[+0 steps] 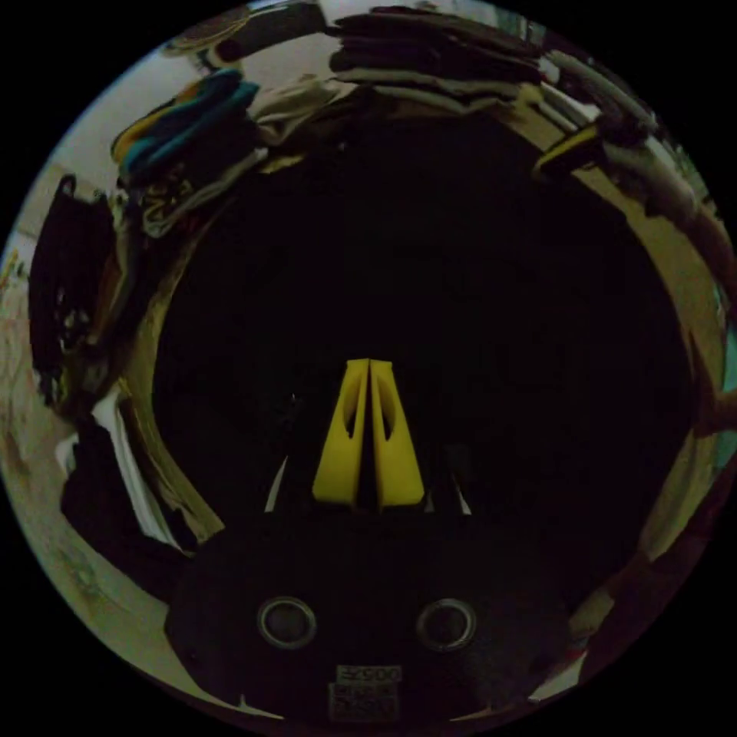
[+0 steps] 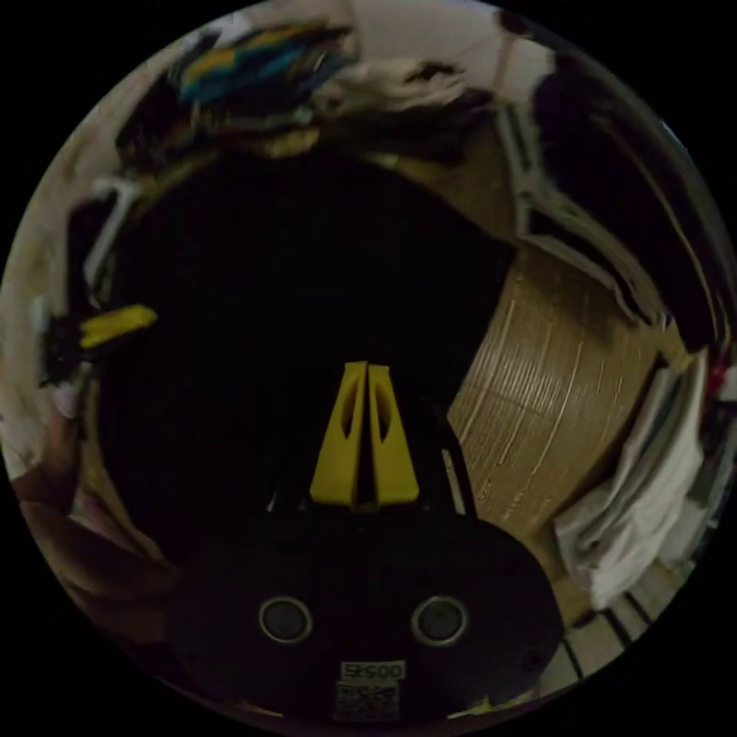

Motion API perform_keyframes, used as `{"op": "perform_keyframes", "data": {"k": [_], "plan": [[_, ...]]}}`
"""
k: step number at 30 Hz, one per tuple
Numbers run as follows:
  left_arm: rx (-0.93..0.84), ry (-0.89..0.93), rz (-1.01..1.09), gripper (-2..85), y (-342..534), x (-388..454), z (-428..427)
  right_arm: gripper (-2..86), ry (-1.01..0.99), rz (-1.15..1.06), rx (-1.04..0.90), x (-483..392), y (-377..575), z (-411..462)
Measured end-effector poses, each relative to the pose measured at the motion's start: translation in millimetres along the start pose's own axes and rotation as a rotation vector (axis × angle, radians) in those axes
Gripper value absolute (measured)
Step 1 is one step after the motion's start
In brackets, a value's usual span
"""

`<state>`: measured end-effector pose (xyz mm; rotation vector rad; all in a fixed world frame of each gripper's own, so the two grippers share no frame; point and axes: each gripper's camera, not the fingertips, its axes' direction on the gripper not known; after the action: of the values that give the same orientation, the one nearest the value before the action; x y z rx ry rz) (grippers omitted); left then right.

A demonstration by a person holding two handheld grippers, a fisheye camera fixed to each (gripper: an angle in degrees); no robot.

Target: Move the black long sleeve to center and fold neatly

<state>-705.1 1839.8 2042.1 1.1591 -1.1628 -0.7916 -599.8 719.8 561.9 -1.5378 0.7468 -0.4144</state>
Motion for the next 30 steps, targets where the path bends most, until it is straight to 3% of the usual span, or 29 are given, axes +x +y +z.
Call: {"op": "perform_keyframes", "data": {"k": [5, 12, 17, 19, 24, 28, 30], "plan": [[-0.016, -0.089, 0.102, -0.6, -4, 10, 3, -1.5, 0.105, -0.058, -0.037, -17, -13, -1], [-0.104, -0.161, 0.093, -0.3, -14, 13, 6, -1.6, -0.022, 0.027, -0.023, -10, -14, -4], [0.162, -0.085, -0.246, 1.7, 38, -33, -20, -0.9, -0.062, 0.030, 0.091, -7, 1, -13], [0.229, -0.114, -0.343, 5.1, 58, -52, -30, 2.3, -0.003, 0.082, 0.233, -2, 12, -28], [0.161, -0.012, -0.352, 9.2, 60, -86, -9, 10.3, -0.017, 0.133, 0.231, 3, 6, -22], [0.111, 0.138, -0.281, 3.1, 44, -87, 14, 7.4, 0.096, 0.130, 0.160, -13, 3, 0], [0.092, 0.086, -0.230, 1.6, 38, -81, 14, 4.1, 0.116, 0.129, 0.159, -18, 7, 0]]}}
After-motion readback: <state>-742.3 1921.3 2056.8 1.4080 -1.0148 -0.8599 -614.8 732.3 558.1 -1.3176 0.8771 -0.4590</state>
